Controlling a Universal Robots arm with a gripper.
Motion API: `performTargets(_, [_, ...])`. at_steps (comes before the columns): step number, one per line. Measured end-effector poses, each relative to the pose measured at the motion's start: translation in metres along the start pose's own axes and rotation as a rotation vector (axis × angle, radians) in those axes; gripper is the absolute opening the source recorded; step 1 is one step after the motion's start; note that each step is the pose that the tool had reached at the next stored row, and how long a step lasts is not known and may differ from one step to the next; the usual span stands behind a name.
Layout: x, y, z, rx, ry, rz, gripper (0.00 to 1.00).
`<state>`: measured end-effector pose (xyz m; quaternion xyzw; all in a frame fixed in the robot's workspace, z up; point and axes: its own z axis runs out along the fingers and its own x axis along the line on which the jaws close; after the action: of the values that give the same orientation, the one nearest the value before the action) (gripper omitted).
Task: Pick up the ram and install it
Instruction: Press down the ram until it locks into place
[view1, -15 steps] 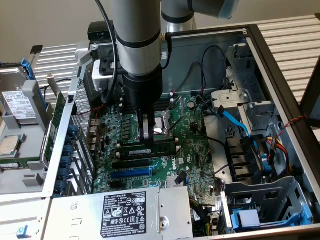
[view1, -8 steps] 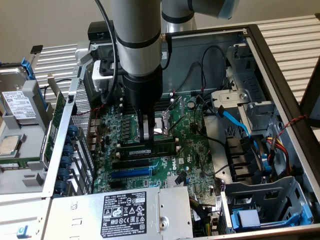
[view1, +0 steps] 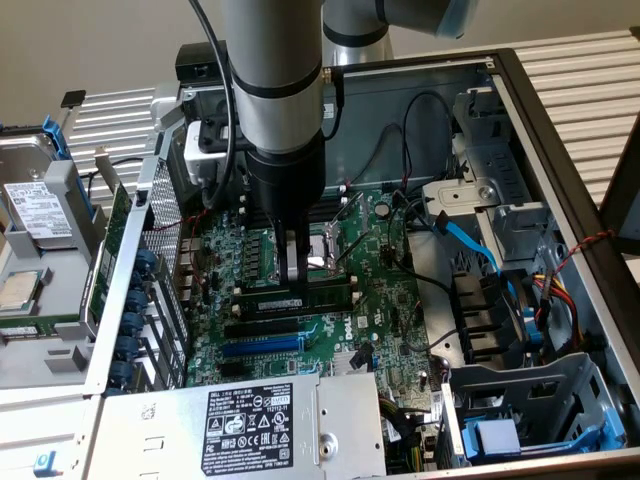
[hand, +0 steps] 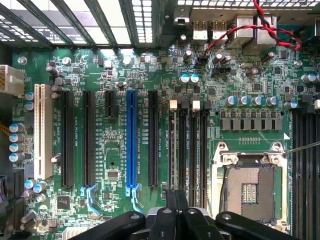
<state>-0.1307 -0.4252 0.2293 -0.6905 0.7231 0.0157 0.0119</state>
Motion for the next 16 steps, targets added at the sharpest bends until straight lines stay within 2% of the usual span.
performTargets(16, [0.0019,-0.0001,0.0001,0.0000,-0.0019,0.000,0.11])
